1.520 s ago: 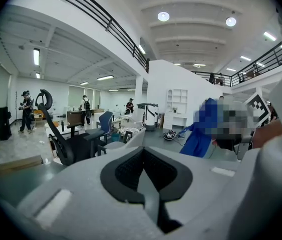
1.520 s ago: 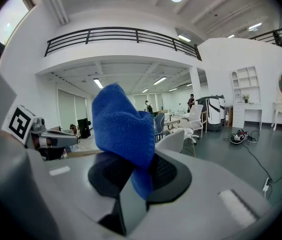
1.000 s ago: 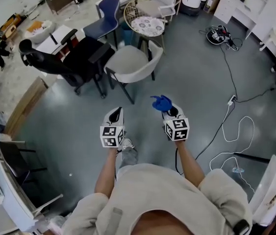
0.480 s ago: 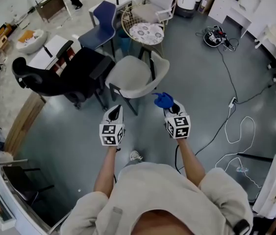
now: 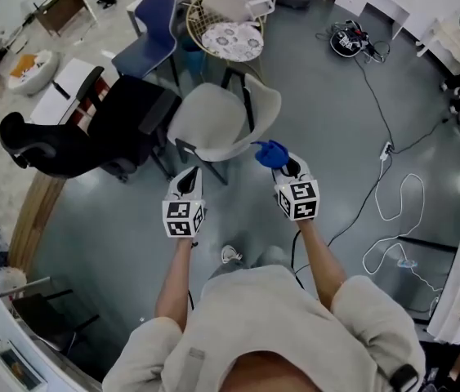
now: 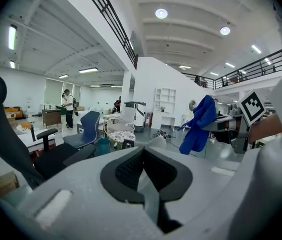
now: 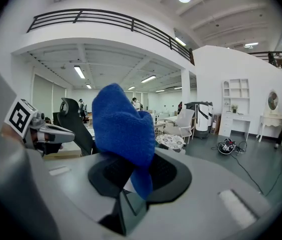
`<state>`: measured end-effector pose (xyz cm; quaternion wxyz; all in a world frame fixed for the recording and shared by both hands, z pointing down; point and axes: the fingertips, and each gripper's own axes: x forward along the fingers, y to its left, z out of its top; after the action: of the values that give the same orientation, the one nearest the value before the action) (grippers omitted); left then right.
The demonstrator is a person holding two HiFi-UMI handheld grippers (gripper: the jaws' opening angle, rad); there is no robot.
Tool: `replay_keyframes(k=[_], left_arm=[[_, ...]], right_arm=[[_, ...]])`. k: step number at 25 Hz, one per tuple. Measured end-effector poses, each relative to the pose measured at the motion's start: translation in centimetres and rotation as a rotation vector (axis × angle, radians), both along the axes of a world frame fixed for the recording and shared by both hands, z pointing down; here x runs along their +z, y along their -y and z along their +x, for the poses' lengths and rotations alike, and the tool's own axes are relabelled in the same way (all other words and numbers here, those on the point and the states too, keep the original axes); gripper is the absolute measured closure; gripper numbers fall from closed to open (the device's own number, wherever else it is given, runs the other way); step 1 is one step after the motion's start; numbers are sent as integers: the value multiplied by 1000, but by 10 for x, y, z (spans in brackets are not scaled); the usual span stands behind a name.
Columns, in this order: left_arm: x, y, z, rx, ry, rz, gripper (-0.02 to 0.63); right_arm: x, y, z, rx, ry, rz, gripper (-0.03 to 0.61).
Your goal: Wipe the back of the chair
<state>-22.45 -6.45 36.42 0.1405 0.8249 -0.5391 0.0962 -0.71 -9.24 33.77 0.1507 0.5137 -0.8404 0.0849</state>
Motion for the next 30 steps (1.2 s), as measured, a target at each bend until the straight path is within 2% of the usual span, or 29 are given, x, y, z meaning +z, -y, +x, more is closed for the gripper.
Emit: replay_keyframes(k=[8, 16, 24, 30], left_arm=[[13, 15, 14, -48, 12, -36, 609], [31, 29, 48, -125, -2, -54, 609], [84, 29, 70, -147, -13, -101, 609], [128, 28, 67, -169, -25, -107, 609]], right_arm=[[18, 29, 21, -5, 21, -31, 499], [53, 50, 60, -1, 57, -83, 499], [107, 59, 70, -8, 64, -117, 497], [150, 61, 65, -2, 77, -126, 497]])
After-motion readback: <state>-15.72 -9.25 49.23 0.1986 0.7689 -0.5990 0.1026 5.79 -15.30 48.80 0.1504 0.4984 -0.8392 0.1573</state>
